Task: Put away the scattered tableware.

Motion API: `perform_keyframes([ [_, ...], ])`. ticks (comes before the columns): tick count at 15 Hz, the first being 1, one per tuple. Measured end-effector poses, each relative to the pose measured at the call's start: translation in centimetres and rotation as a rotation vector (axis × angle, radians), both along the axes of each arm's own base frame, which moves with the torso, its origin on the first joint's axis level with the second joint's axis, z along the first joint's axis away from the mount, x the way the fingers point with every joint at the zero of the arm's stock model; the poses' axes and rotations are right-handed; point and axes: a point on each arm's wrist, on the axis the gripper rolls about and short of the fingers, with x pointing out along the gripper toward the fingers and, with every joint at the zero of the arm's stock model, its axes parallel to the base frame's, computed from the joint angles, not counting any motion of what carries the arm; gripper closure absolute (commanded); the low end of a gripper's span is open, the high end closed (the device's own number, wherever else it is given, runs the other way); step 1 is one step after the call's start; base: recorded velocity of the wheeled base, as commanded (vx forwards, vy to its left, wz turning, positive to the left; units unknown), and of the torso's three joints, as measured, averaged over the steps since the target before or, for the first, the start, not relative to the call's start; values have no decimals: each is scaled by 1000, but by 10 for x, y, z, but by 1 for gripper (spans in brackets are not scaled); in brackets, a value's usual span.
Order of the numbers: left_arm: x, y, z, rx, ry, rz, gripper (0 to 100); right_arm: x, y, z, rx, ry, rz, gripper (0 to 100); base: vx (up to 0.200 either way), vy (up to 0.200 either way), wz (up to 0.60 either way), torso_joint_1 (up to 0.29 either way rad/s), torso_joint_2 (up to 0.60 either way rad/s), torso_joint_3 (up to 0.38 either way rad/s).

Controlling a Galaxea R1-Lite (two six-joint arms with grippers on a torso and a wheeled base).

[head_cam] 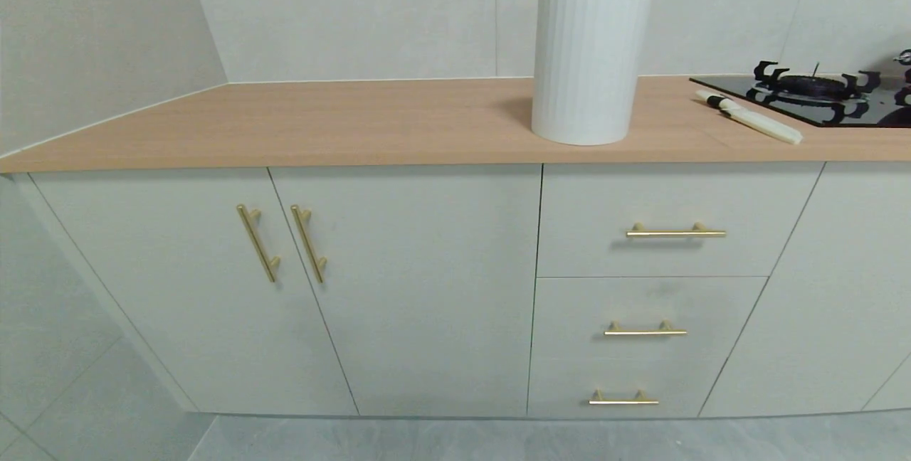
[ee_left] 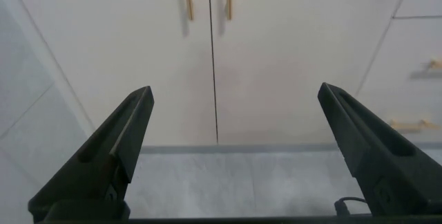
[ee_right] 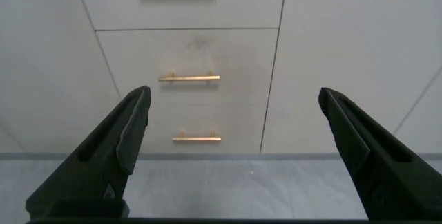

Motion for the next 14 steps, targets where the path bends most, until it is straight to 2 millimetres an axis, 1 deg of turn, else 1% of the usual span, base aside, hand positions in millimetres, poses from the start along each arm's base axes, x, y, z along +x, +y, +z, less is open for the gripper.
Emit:
perform_keyframes([
  [11,0,0,0,0,0,0,0,0,0,0,0,0,0,0,200,0,0,4,3,4],
  [14,0,0,0,-1,0,0,0,0,0,0,1,0,0,0,0,0,0,0,0,0],
])
